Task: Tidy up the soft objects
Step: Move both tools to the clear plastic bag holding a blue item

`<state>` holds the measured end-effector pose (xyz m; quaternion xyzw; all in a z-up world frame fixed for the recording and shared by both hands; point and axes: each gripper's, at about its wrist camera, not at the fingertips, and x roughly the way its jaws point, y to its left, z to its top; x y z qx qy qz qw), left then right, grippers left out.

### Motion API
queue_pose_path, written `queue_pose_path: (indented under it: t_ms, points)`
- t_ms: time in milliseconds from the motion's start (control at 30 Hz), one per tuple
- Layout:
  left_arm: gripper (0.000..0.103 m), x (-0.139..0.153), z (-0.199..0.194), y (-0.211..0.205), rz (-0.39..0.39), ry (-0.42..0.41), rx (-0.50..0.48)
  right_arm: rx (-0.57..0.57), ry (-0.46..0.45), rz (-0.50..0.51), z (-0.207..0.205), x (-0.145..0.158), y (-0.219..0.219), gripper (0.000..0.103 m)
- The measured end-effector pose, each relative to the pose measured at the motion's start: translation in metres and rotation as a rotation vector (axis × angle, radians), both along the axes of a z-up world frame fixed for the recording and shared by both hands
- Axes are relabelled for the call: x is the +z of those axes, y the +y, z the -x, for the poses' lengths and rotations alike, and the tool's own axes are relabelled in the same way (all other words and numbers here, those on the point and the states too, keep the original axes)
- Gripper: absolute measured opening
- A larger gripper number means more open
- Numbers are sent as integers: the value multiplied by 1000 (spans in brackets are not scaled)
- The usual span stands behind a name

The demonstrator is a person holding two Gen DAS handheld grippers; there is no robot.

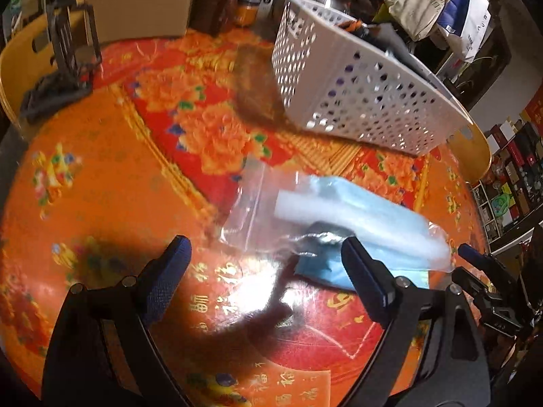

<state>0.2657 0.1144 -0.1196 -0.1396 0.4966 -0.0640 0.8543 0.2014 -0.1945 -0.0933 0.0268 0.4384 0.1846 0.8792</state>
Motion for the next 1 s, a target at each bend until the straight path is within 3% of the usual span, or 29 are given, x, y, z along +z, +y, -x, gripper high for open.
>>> queue_pose_path:
  t_ms: [133,467,900,933,967,1000]
  points:
    - [89,-10,-4,-2,22,11,3,40,19,-3,-8,-8,6,55]
    - [89,-11,-10,-10,13,-23,-36,97,37,31,-13,-15,19,36]
    - [88,-10,-24,-12,85,-68,-80,134,35,61,-20,-19,19,27]
    - [84,-10,-24,-13,93,-71,-83,135,35,60,-21,-18,19,26]
    - [71,-11,-24,-13,99,-75,-84,136,35,58,-22,-18,19,25]
    - [65,-11,-24,-14,114,-76,-90,138,34,59,-22,-19,19,25]
